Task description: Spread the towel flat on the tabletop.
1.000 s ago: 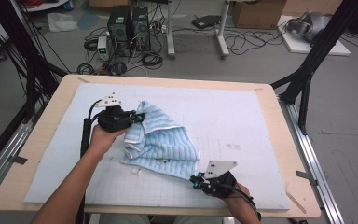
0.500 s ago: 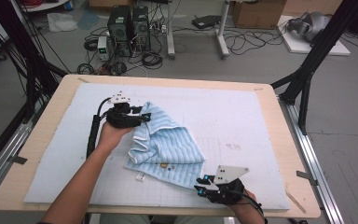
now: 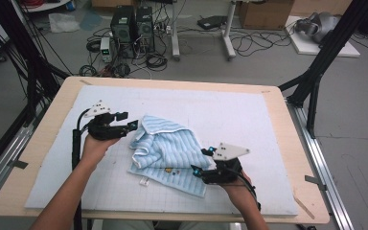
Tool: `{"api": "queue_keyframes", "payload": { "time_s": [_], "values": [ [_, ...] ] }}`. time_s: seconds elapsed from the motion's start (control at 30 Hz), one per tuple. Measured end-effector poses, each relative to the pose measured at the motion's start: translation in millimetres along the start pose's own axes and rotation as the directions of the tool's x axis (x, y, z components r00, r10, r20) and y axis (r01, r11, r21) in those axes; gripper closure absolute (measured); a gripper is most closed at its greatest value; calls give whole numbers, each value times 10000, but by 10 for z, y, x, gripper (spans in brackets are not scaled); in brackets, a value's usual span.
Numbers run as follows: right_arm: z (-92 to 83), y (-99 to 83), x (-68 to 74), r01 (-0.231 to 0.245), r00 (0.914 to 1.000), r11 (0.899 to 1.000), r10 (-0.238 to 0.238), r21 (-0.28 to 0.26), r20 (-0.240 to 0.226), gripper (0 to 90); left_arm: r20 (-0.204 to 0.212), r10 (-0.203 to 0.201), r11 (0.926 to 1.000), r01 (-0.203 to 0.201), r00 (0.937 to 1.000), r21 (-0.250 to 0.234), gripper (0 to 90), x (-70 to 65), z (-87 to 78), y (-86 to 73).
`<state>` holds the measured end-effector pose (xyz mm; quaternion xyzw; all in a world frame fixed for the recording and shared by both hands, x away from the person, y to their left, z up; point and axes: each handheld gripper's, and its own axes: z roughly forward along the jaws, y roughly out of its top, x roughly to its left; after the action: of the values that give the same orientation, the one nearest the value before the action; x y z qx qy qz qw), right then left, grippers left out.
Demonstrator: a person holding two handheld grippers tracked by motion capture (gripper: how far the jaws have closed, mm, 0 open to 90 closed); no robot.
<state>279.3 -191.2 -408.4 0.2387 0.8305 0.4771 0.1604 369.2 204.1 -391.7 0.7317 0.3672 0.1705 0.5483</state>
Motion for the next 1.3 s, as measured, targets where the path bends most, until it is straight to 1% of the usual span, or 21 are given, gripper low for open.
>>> {"api": "queue_keyframes", "payload": {
  "time_s": [0.13,0.2,0.33,0.4,0.43,0.47,0.53,0.57,0.7,0.87,0.93,0.97,1.0,1.03,1.07,1.1,1.13,1.17,1.2,1.23,1.3],
  "values": [
    [270,148,-98,-110,9999,9998,109,169,43,319,46,-9,10000,9,10000,-71,378,-4,-89,-109],
    [391,221,-129,-22,10000,9998,21,188,68,310,70,76,9999,-76,9999,-84,375,-12,-116,-154],
    [595,331,-189,-9,9999,9993,5,374,105,311,-130,247,9996,-249,9996,-91,328,-44,-148,-235],
    [695,365,-224,105,9998,9988,-113,488,161,334,-231,286,9996,-288,9993,-73,294,-67,-154,-273],
    [695,365,-224,105,9998,9988,-113,488,161,334,-231,286,9996,-288,9993,-73,282,-67,-154,-273],
    [823,395,-259,101,9997,9968,-117,794,201,365,-283,346,9994,-348,9990,-38,275,-82,-166,-305],
    [934,426,-290,234,9993,9945,-264,1017,274,375,-280,334,9994,-335,9990,-19,252,-96,-176,-320],
    [1000,452,-310,312,9990,9927,-347,1168,277,389,-353,363,9993,-367,9987,-91,252,-100,-190,-331],
    [1253,547,-357,530,9982,9906,-561,1260,210,458,-414,233,9996,-239,9989,-151,259,-70,-232,-376],
    [1539,615,-362,827,9962,9811,-860,1751,114,509,-401,40,9999,-46,9992,-142,273,-3,-278,-416],
    [1632,641,-364,1048,9938,9769,-1098,1864,171,556,-355,-18,9999,13,9994,-157,279,1,-278,-420],
    [1676,652,-367,1180,9922,9720,-1237,2032,158,638,-338,-9,9999,5,9994,-129,285,-1,-281,-419],
    [1709,659,-369,1421,9890,9651,-1478,2200,93,762,-326,0,9999,-5,9995,-149,291,-6,-281,-420],
    [1730,664,-374,1649,9851,9579,-1717,2352,86,834,-318,-2,9999,-3,9995,-134,296,-9,-282,-422],
    [1731,675,-385,1650,9839,9561,-1767,2422,274,854,-319,-1,9999,-4,9995,-171,300,-13,-287,-430],
    [1712,685,-423,1477,9867,9620,-1592,2298,323,859,-318,-18,9998,11,9995,-213,310,-17,-289,-443],
    [1674,690,-463,1073,9917,9713,-1197,2123,461,860,-303,0,9999,-5,9995,-143,318,-13,-288,-453],
    [1624,694,-516,841,9924,9767,-999,1973,717,860,-283,-30,10000,28,9996,-88,320,-9,-282,-462],
    [1561,695,-574,407,9936,9822,-591,1835,962,860,-271,-28,10000,26,9996,-50,321,-4,-278,-463],
    [1495,693,-639,18,9926,9868,-215,1619,1197,860,-262,-60,10000,58,9996,-64,323,-6,-275,-463],
    [1350,672,-769,-798,9841,9873,561,1374,1684,859,-255,-40,9999,37,9997,-108,329,-21,-268,-461]
  ]
}}
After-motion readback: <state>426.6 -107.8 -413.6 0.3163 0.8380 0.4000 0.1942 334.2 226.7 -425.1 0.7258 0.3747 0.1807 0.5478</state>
